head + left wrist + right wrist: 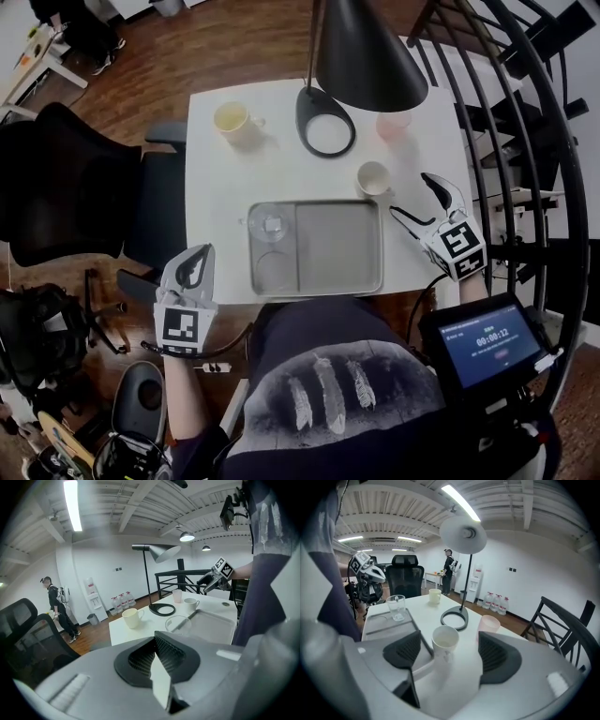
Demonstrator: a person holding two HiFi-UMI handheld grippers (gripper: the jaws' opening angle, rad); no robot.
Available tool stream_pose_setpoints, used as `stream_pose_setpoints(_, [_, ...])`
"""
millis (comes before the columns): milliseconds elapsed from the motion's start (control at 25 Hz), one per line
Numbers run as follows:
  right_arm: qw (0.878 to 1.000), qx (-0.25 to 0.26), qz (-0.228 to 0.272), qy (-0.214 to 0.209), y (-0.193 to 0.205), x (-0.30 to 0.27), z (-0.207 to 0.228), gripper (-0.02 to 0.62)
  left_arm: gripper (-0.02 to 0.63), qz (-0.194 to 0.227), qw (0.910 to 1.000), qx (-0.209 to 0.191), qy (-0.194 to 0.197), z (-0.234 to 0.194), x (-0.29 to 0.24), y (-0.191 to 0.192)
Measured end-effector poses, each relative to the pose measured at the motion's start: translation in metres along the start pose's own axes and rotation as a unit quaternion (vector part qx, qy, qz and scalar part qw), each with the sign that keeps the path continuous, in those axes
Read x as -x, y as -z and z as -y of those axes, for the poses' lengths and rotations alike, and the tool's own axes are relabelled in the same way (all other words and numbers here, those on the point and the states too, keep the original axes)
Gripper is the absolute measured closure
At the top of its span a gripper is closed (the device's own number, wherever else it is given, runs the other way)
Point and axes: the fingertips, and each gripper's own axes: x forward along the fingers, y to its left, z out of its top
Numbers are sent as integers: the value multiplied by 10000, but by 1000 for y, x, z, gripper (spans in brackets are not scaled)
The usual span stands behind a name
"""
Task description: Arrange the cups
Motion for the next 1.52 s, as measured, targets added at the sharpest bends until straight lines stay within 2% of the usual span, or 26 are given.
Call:
stream_pose_setpoints(200, [9992, 153, -355, -125, 32, -21, 16, 216, 591, -124, 9998, 59, -109, 7, 1, 1])
stream_pose_setpoints(480, [9953, 287, -785, -487, 69, -62, 12, 216, 591, -308, 9992, 158, -203, 19, -2, 8])
stream_pose_setpoints(720, [9944, 387, -776, -603, 70, -83, 12, 218, 591, -433, 9982, 258, -335, 19, 3, 16])
stream_pose_setpoints(880, [9929, 527, -774, -730, 69, -87, 8, 244, 591, -507, 9975, 303, -401, 23, 8, 23])
stream_pose_setpoints(1280, [9844, 1120, -933, -986, 79, -88, -5, 416, 590, -593, 9966, 331, -469, 25, 13, 28])
stream_pose_setpoints(1400, [9798, 1449, -1062, -881, 84, -88, -3, 517, 591, -571, 9967, 355, -465, 26, 13, 28])
stream_pose_setpoints(1520, [9796, 1479, -1061, -855, 85, -89, -2, 528, 591, -534, 9966, 405, -475, 27, 15, 27])
